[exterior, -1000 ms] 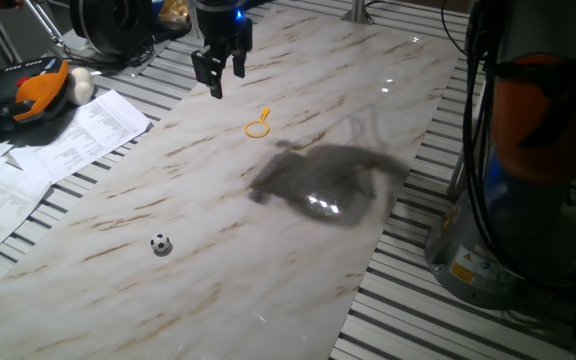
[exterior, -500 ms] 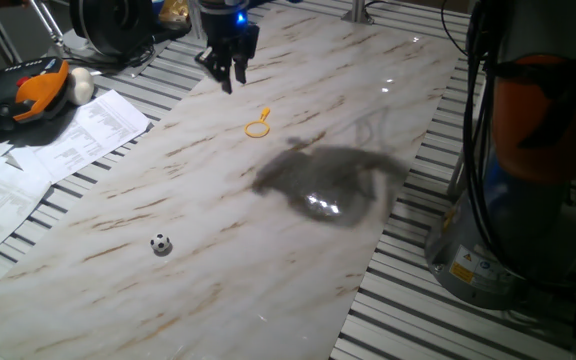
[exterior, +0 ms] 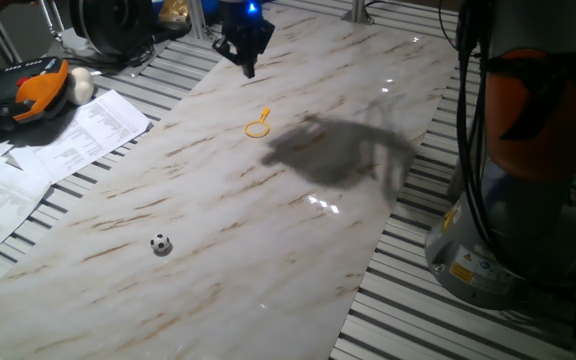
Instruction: Attach the bubble ring to the ball
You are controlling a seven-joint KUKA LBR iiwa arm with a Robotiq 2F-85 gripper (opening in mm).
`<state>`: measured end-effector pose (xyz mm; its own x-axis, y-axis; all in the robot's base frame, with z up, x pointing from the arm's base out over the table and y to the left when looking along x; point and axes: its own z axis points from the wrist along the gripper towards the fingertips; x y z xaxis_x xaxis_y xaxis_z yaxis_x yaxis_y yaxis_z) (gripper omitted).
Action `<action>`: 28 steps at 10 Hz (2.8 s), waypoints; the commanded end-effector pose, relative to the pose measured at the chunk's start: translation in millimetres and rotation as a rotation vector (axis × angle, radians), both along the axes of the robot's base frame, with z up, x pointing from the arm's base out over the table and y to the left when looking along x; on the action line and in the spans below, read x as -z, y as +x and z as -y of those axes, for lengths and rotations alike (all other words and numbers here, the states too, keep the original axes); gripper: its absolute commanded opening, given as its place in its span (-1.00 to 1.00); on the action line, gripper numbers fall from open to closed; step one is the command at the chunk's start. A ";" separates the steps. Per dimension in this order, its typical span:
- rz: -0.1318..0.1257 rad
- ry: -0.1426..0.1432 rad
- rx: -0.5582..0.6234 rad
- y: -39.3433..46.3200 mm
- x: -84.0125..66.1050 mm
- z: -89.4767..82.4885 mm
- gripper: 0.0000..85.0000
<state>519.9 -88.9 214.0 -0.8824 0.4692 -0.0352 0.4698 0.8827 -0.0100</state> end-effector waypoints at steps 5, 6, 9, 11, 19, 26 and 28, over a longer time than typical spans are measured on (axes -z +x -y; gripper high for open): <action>0.014 -0.029 0.246 6.9 12.3 15.5 -1.00; 0.014 -0.038 0.254 10.7 13.1 17.1 -1.00; 0.036 -0.077 0.249 15.0 13.9 18.9 -1.00; 0.033 -0.013 0.262 13.7 12.2 18.4 -1.00; 0.014 -0.004 0.466 13.7 12.2 18.4 -1.00; -0.013 0.001 0.580 18.5 40.0 51.1 -0.60; 0.006 -0.024 0.620 15.4 54.5 50.3 -0.60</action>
<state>535.6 -139.5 159.1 -0.4469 0.8928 -0.0566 0.8945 0.4466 -0.0184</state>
